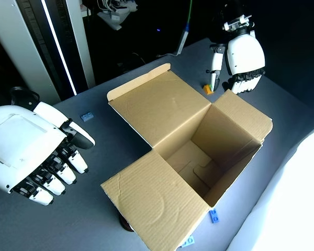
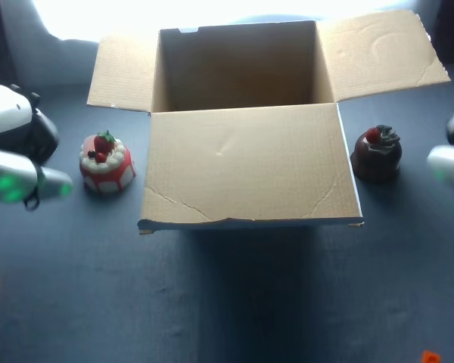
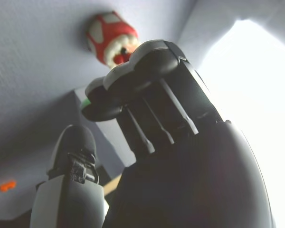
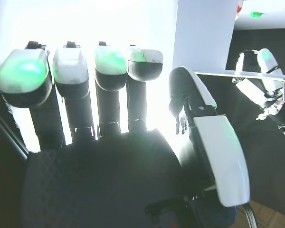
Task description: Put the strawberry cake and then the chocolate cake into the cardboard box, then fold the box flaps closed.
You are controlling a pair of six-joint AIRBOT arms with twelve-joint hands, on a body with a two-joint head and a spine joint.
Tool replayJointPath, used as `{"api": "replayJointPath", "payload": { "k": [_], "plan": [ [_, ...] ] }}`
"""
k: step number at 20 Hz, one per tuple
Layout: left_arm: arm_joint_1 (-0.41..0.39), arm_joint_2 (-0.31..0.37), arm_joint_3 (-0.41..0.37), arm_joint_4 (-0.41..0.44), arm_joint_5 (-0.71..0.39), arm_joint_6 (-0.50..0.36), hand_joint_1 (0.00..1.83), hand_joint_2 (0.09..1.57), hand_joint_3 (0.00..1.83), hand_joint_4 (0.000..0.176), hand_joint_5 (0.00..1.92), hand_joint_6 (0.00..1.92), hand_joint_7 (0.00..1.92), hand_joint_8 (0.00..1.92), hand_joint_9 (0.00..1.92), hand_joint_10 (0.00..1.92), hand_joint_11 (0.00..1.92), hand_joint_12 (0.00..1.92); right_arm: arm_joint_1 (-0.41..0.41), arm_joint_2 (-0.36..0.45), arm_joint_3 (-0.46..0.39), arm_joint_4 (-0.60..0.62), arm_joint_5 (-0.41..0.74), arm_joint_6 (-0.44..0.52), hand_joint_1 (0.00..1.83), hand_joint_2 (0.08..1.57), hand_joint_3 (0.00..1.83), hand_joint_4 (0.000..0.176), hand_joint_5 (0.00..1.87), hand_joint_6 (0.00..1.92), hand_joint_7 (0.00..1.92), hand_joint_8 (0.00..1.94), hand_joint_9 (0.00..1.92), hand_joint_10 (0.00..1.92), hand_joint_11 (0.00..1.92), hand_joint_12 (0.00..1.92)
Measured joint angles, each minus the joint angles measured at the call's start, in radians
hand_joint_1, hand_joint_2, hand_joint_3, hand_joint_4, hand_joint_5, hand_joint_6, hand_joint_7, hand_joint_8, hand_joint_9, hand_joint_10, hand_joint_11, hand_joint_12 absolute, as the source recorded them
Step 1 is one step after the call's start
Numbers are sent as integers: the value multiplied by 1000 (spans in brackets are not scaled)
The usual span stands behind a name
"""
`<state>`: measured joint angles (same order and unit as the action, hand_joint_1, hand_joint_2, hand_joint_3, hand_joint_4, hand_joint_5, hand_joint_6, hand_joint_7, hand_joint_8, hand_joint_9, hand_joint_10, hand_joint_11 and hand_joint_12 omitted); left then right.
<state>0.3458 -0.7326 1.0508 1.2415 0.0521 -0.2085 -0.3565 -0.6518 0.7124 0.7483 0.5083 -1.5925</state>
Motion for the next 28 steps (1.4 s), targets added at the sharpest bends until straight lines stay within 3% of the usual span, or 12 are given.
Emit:
{"api": "replayJointPath", "payload": {
  "k": [2,5,8,10,11,12,14,17,19,23,26,28],
  "plan": [
    [6,0,0,1,-2,3,242,1213,11,22,247,0,339,1,365,5,68,933,1,0,-1,-4,-1,0,72,1220,8,0,172,31,201,1,118,198,0,763],
    [21,0,-1,0,0,18,215,1208,4,23,228,0,319,0,346,2,50,937,1,0,-1,0,1,0,37,1212,0,0,176,20,192,1,123,179,0,804],
    [21,-3,1,0,0,26,493,1137,0,37,192,1,269,1,319,1,16,920,1,0,-1,-2,1,0,96,1183,0,0,169,14,198,3,123,169,0,806],
    [19,-25,19,0,2,24,598,1111,0,32,156,1,240,0,283,1,0,903,1,0,-1,0,3,1,152,1175,0,0,149,4,192,0,116,160,0,799],
    [14,-35,26,0,0,22,709,1082,0,39,151,0,233,0,271,1,0,865,1,0,-2,4,5,1,180,1172,0,0,145,2,193,1,110,154,0,796],
    [10,-49,39,0,-9,16,785,1059,0,43,139,0,212,0,249,0,0,820,1,0,-3,34,9,1,277,1157,0,0,166,11,204,5,114,152,0,793],
    [9,-84,73,1,-35,9,871,1018,0,35,96,0,157,0,202,0,0,713,1,6,-3,74,12,1,338,1132,0,0,145,1,201,2,115,138,0,728],
    [1,-124,100,4,-55,13,917,997,0,33,106,4,150,2,187,1,0,689,5,37,-22,145,54,-3,316,1134,0,0,137,4,171,0,97,122,0,714],
    [2,-150,122,5,-50,17,874,992,0,32,79,2,149,1,176,0,0,659,24,69,-33,154,109,-6,414,1150,0,0,157,10,184,3,126,127,0,786],
    [39,-180,155,-27,-45,-2,892,943,0,37,44,0,111,0,128,0,0,537,29,96,-35,384,167,-257,383,1139,0,0,194,22,213,12,170,137,0,801],
    [51,-215,206,-29,-44,-2,854,949,0,36,33,1,105,0,114,0,0,495,23,107,-32,383,166,-291,421,1128,0,0,205,16,211,3,203,121,0,952],
    [53,-245,239,-29,-54,1,868,942,0,33,40,4,95,0,101,0,0,466,30,107,-32,320,138,-251,381,1134,0,0,200,10,207,2,208,107,0,934]
  ]
}}
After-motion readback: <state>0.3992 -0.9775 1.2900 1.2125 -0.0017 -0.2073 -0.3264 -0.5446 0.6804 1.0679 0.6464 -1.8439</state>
